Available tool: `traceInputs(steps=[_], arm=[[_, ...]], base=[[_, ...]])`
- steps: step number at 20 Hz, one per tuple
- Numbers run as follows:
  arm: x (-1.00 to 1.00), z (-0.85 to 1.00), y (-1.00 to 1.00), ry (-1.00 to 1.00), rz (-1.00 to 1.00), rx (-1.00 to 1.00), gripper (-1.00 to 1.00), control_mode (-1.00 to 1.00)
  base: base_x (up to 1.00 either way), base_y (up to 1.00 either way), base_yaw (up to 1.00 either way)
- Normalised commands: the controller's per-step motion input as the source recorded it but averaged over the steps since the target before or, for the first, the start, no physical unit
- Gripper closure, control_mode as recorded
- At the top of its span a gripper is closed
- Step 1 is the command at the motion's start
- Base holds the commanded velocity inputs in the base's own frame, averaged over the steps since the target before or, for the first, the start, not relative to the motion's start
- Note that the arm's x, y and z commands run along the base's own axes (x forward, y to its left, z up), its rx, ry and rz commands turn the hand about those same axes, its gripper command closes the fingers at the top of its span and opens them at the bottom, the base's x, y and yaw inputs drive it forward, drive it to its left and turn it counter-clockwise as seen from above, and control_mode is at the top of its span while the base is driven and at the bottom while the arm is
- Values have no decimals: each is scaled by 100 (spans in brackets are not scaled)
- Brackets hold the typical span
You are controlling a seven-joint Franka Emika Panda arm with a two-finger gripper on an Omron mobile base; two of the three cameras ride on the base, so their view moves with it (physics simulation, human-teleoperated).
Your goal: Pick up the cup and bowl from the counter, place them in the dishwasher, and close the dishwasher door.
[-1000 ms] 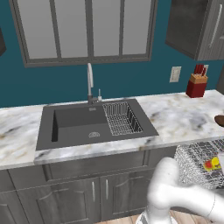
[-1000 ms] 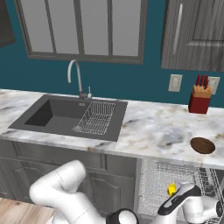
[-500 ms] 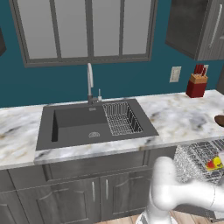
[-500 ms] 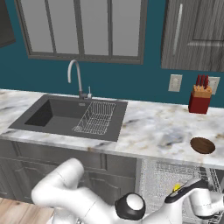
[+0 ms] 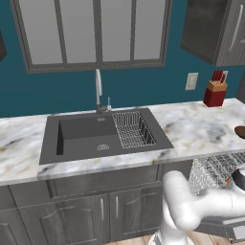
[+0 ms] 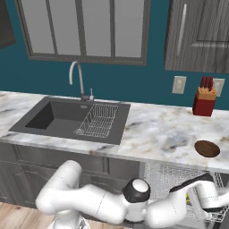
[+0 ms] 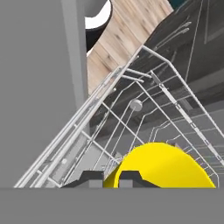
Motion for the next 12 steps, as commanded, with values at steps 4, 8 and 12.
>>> traceInputs(steps=[4,8,12], arm=[[0,-55,0,0,12,0,-100,-100],[0,-50,0,0,12,0,-100,-100],[-11,-56,-4,0,13,0,-100,-100]], base=[[0,0,0],[0,0,0],[0,0,0]])
